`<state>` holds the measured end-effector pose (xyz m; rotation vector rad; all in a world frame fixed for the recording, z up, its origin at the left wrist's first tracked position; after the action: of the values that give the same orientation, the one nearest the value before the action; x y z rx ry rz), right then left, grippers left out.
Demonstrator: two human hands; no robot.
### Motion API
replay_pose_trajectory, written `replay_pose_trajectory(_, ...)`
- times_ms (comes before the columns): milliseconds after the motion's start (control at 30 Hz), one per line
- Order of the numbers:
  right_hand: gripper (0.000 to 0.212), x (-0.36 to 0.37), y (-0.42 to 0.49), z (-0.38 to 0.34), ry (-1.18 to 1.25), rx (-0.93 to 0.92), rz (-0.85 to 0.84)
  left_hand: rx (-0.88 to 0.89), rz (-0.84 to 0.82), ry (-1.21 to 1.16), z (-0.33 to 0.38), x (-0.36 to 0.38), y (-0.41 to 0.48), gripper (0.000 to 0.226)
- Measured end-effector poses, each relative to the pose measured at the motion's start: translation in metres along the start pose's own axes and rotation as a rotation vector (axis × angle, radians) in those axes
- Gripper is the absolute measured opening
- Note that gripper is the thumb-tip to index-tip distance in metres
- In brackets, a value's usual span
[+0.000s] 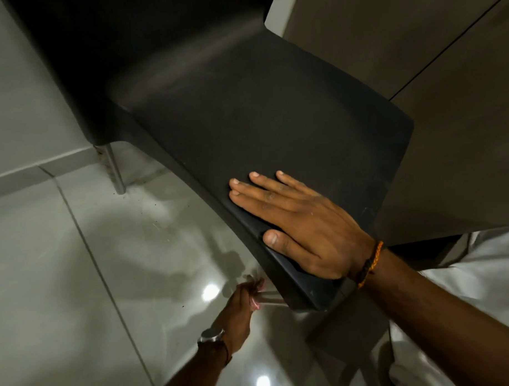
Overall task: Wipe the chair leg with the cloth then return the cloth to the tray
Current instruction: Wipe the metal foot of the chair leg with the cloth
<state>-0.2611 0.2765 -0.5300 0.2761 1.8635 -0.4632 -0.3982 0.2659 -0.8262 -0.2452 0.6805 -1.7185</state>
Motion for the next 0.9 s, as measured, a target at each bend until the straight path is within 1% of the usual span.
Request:
replay_pose_trajectory(100,0.066,-0.003,0.0,0.0,0.004,0.006,-0.009,-0.02,0.0,-0.014,0.013,-0.005,-0.006,0.05)
replay_pose_trajectory(167,0.066,-0.005,0.001,-0.001,-0.005,0.006,-0.018,0.059,0.051,-0.016,0.047,-0.011,-0.03,0.06)
replay_pose_trajectory(200,0.067,-0.004,0.0,-0.001,-0.008,0.007,-0.027,0.093,0.087,-0.067,0.061,-0.013,-0.043,0.058)
replay_pose_trajectory(267,0.067,-0.005,0.002,-0.002,-0.005,0.007,-0.041,0.106,0.073,-0.216,0.08,-0.015,-0.063,0.054)
replay_pose_trajectory(300,0.067,-0.006,0.002,-0.003,-0.004,0.01,-0.048,0.1,0.058,-0.286,0.091,-0.018,-0.071,0.056)
replay_pose_trajectory(367,0.067,-0.005,0.002,-0.003,-0.009,0.016,-0.066,0.107,0.047,-0.31,0.111,-0.028,-0.087,0.06)
replay_pose_trajectory(400,0.067,-0.006,0.002,-0.003,-0.017,0.017,-0.078,0.121,0.028,-0.306,0.12,-0.033,-0.095,0.059)
replay_pose_trajectory(467,0.066,-0.006,0.002,-0.005,-0.04,0.026,-0.101,0.147,-0.009,-0.283,0.13,-0.045,-0.106,0.053)
replay_pose_trajectory(500,0.066,-0.006,0.002,-0.005,-0.05,0.032,-0.11,0.126,0.004,-0.302,0.129,-0.054,-0.106,0.048)
replay_pose_trajectory(533,0.066,-0.004,0.001,-0.004,-0.056,0.04,-0.119,0.093,0.018,-0.365,0.127,-0.064,-0.106,0.04)
replay_pose_trajectory(567,0.066,-0.004,0.001,-0.004,-0.061,0.047,-0.127,0.103,0.021,-0.424,0.129,-0.073,-0.109,0.034)
replay_pose_trajectory(633,0.066,-0.002,0.0,-0.003,-0.073,0.052,-0.144,0.228,0.152,-0.281,0.139,-0.104,-0.123,0.028)
replay_pose_trajectory(667,0.066,-0.001,0.0,-0.003,-0.082,0.05,-0.153,0.238,0.248,-0.251,0.138,-0.121,-0.13,0.025)
replay_pose_trajectory(800,0.067,-0.003,0.015,-0.007,-0.11,0.023,-0.205,0.238,0.56,-0.148,0.113,-0.193,-0.148,0.04)
replay_pose_trajectory(867,0.066,-0.009,0.038,-0.017,-0.14,-0.04,-0.207,0.226,0.636,-0.184,0.097,-0.232,-0.14,0.043)
replay_pose_trajectory(900,0.066,-0.014,0.054,-0.023,-0.157,-0.074,-0.203,0.244,0.637,-0.278,0.088,-0.248,-0.134,0.045)
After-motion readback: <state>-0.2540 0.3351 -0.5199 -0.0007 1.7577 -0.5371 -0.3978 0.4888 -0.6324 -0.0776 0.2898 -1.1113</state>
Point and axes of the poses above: each hand's wrist, its own y-axis towards the middle knuckle, its own x-axis out of the palm, z = x × y, the point moved 10 cm from there along y, towards the middle knuckle, and after that the axes turned 3 degrees about -z, right-handed, at the moved point
